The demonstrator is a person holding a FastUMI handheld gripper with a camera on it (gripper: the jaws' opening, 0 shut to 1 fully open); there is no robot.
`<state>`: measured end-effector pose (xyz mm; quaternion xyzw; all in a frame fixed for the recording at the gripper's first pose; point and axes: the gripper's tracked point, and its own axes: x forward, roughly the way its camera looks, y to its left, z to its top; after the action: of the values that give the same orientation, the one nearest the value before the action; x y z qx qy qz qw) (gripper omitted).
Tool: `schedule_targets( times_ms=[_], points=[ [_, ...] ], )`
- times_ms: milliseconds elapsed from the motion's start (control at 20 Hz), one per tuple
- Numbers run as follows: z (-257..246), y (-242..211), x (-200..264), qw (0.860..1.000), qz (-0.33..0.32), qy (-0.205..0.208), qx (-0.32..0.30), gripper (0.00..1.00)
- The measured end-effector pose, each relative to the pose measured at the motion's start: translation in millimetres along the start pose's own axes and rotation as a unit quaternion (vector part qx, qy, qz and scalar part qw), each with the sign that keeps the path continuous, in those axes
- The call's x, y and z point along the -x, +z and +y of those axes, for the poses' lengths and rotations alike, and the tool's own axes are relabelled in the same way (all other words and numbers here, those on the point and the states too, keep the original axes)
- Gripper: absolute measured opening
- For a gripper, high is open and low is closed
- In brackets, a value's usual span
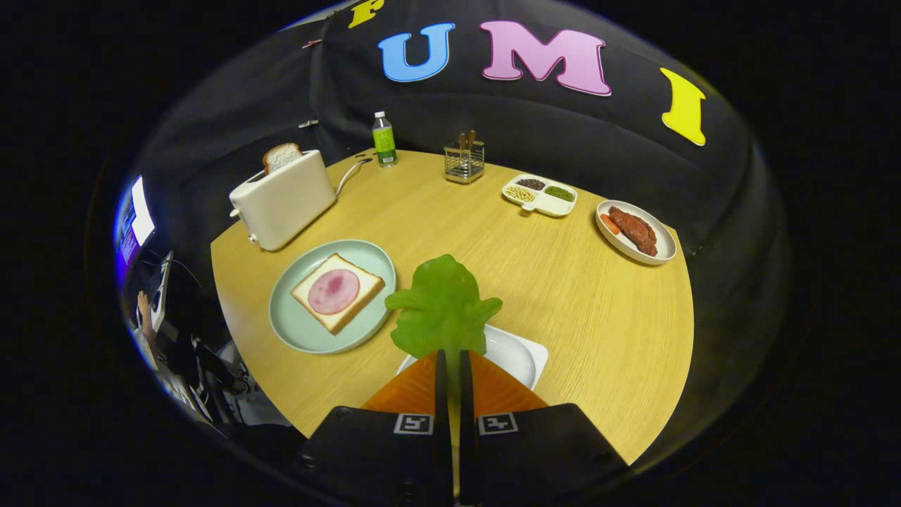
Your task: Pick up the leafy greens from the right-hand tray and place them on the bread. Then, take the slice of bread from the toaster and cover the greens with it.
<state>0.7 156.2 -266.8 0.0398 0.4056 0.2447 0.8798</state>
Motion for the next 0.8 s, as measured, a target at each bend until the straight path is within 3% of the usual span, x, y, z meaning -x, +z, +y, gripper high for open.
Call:
schedule_targets(
  times_ms=[500,800],
  points=[
    [106,53,-31,0.993,-0.003,0.095,0.070,0.08],
    [141,62,-62,0.988,0.012,0.117,0.096,0.08]
  ],
)
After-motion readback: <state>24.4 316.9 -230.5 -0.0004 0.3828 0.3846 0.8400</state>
